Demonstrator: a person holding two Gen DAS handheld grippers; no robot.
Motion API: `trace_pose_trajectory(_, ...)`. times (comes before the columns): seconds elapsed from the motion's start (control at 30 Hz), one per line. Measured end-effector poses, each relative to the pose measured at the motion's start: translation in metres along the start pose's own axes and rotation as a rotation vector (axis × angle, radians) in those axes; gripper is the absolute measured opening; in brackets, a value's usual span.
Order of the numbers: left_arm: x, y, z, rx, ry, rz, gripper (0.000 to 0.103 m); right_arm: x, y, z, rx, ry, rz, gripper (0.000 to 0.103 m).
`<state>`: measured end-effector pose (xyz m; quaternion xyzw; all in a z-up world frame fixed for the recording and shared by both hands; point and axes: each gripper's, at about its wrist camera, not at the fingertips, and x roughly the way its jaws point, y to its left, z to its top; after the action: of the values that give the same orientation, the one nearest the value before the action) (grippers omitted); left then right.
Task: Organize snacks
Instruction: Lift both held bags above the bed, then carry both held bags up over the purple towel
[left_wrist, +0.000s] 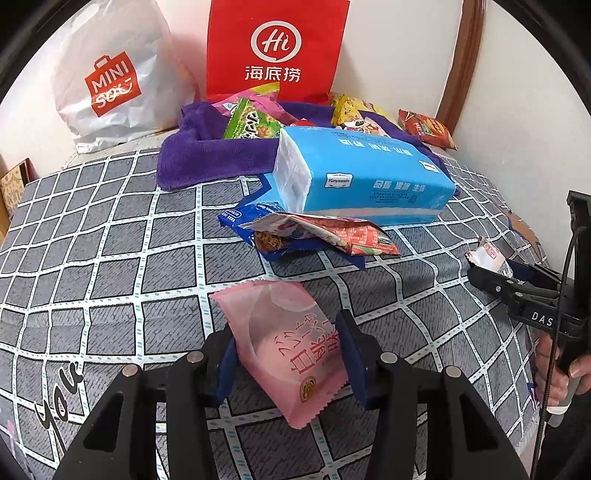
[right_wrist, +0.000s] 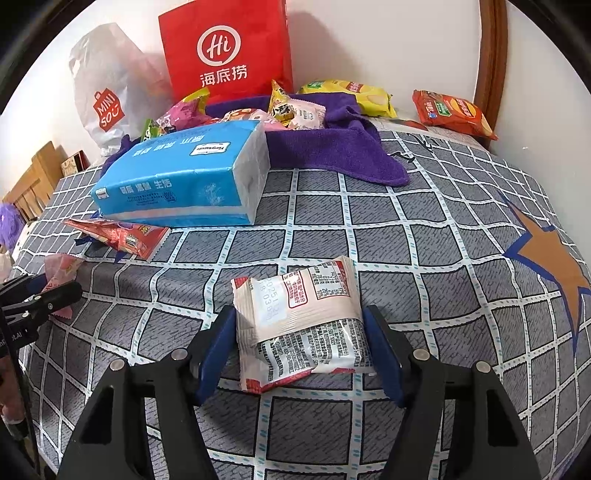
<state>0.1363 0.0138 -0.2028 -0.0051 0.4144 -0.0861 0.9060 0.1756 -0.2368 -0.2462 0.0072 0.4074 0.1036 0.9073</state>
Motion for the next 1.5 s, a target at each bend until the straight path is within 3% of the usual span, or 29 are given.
trace_pose_trajectory(0.3, 0.0, 0.002, 0.001, -0.007, -0.002, 0.0, 0.045, 0.0, 0.002, -0.001, -0.003, 0.0, -0.007, 0.068)
trace_pose_trajectory(0.4, -0.003, -0.009, -0.001, 0.038, -0.005, 0.062, 0.044, -0.001, -0.001, -0.001, 0.009, -0.006, 0.012, 0.067)
trace_pose_trajectory(0.7, -0.037, -0.012, 0.008, 0.028, 0.0, 0.004, 0.043, -0.027, 0.002, -0.003, 0.019, -0.006, 0.009, 0.065)
trace_pose_trajectory(1.07, -0.081, 0.003, 0.044, -0.04, -0.019, -0.033, 0.043, -0.097, 0.02, 0.03, 0.016, -0.124, -0.025, 0.065)
trace_pose_trajectory(1.5, -0.097, 0.002, 0.094, -0.036, -0.061, -0.022, 0.043, -0.113, 0.038, 0.082, -0.002, -0.175, -0.025, 0.065)
